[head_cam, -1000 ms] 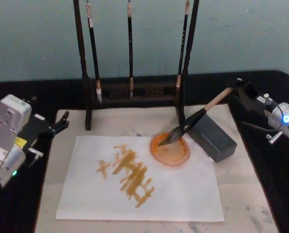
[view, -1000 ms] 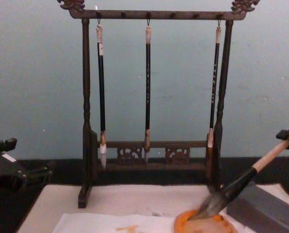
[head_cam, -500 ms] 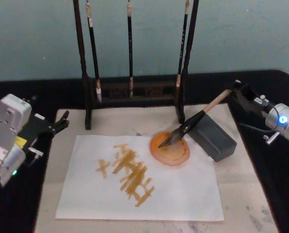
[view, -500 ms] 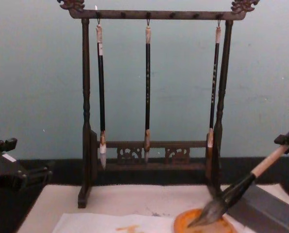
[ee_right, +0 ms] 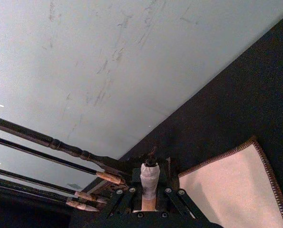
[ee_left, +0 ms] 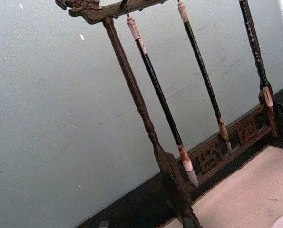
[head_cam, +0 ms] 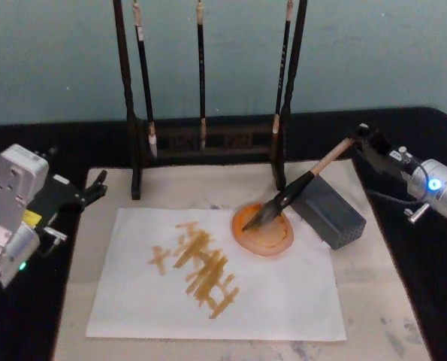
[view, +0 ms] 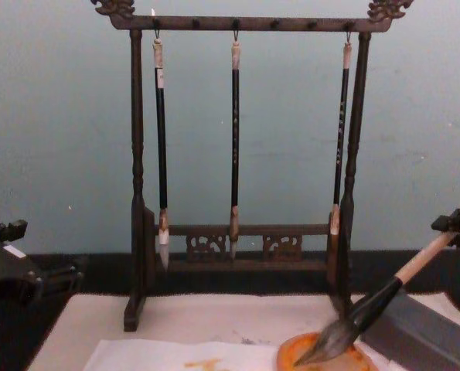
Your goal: Pick up the brush from the inkstone, write on the paper, then place the brush back to its original position.
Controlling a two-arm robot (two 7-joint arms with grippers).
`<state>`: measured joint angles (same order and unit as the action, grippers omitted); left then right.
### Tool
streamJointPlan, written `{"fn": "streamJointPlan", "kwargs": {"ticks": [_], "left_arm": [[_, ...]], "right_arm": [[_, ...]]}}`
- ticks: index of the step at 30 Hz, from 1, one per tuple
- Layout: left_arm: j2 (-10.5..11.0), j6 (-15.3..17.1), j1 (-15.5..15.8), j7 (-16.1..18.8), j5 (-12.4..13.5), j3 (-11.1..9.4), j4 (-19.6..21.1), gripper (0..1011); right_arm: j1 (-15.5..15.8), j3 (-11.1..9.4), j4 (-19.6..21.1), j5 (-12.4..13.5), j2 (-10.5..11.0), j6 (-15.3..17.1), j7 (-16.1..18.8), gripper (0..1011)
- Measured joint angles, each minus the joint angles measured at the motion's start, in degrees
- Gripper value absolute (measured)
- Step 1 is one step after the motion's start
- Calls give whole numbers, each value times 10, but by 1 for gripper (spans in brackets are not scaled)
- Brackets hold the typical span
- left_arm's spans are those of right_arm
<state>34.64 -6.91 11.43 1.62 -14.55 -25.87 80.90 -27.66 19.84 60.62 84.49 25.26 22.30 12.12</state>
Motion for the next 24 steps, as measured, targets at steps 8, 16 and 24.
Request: {"fn": "streamJointPlan", "kwargs": {"ticks": [8, 16, 24], "left_arm": [[0, 0, 0, 0, 0, 0, 0, 1010], [0, 0, 0, 0, 0, 0, 0, 1010], [0, 0, 0, 0, 0, 0, 0, 1010]], "right_arm": [[-2, 15, 1, 1, 4, -6, 2, 169], [-6, 26, 1, 5, 8, -6, 2, 169], [-6, 24, 1, 5, 8, -6, 2, 173]]}}
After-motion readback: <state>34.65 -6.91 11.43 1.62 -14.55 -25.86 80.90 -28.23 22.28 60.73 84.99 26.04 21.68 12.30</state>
